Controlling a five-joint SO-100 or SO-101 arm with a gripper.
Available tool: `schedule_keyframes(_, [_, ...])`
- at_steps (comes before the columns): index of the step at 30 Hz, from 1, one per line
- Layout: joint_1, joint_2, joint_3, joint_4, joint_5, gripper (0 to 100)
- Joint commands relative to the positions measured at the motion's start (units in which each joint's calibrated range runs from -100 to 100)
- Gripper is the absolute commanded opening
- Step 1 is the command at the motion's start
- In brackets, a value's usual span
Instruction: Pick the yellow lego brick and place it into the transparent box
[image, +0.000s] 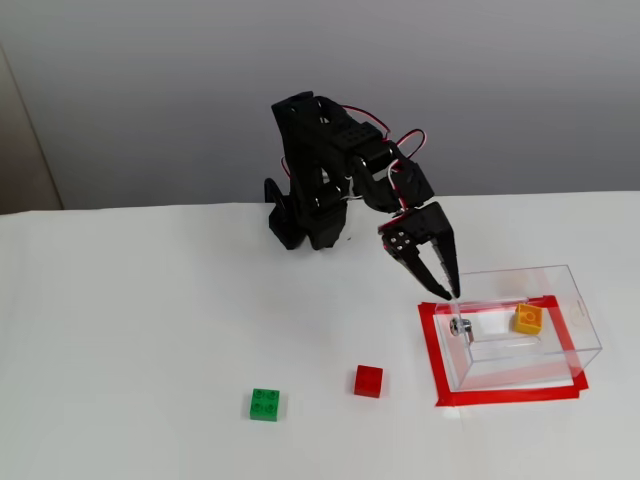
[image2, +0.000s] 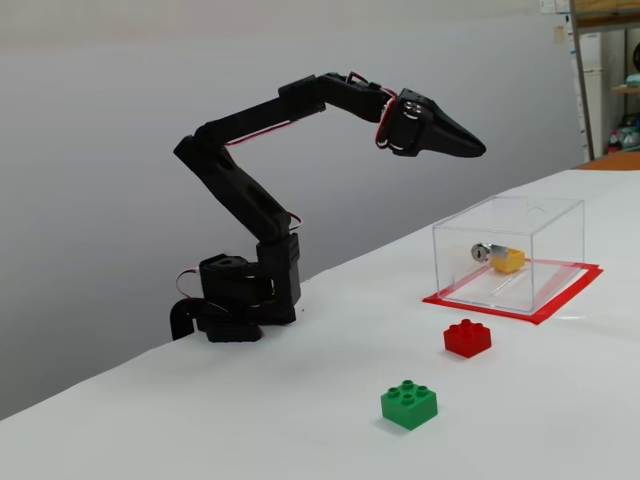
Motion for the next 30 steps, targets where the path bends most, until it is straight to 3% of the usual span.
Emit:
schedule_keyframes(1, [4.33,-4.8,1.83,0.19,2.77,2])
schedule_keyframes(10, [15.8,-11.25,8.25,0.19,7.47,2])
schedule_keyframes(20, [26.96,-21.09,23.53,0.19,8.14,2])
schedule_keyframes(30, [29.03,-35.27,42.52,0.01,9.08,2])
